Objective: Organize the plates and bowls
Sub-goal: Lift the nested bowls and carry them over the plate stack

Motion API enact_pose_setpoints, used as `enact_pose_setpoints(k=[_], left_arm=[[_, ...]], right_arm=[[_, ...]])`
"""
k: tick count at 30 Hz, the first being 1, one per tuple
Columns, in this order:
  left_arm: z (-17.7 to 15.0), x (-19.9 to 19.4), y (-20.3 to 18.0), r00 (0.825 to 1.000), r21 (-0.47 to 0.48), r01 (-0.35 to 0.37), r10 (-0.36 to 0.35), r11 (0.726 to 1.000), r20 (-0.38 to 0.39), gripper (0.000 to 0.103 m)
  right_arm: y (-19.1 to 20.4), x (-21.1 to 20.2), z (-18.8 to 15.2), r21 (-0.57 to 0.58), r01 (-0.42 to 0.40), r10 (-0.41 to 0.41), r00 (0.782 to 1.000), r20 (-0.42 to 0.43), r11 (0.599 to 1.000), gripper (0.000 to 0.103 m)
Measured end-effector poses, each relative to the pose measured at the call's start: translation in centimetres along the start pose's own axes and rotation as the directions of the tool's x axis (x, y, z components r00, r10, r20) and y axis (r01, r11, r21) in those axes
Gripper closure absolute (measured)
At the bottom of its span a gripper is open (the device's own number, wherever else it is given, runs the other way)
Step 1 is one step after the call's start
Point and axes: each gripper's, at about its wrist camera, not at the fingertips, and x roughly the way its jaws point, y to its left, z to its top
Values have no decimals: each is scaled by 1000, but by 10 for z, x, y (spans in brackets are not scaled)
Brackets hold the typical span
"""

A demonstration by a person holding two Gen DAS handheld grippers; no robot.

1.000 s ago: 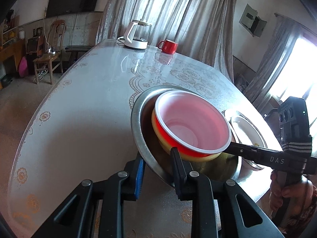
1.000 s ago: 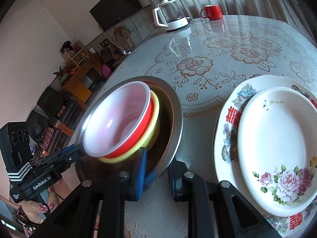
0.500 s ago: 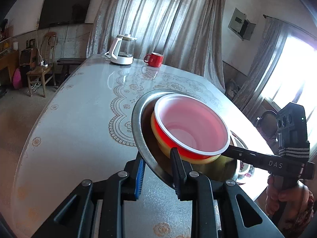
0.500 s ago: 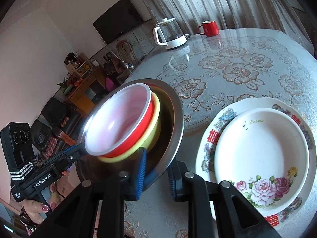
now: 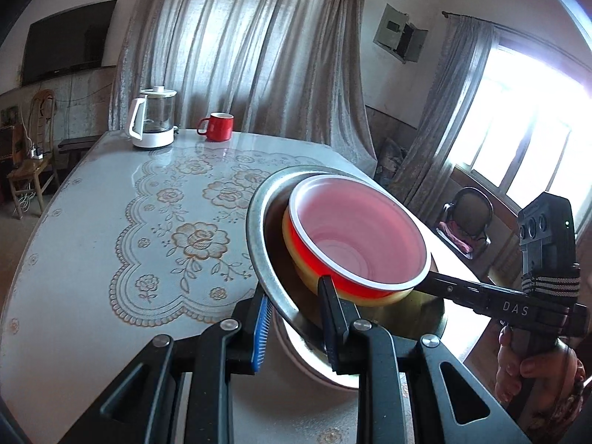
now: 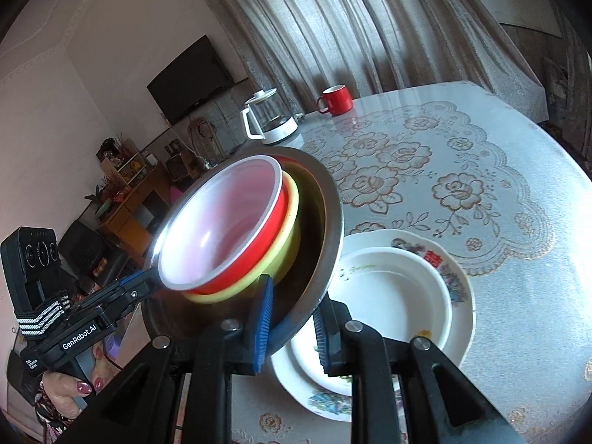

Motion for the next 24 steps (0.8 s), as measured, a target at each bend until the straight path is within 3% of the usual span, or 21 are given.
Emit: enact_pose_setpoints(k=[11,24], left_arm=[[-10,55,-31,996,0,59,-59,998,-69,78],[-37,79,-28,990,-17,22,-24,1000,-139,77]], right_arm=[[-58,-16,-11,75,75,-75,997,-7,994,83],[-87,1,-30,131,76,-65,994,-84,988,83]])
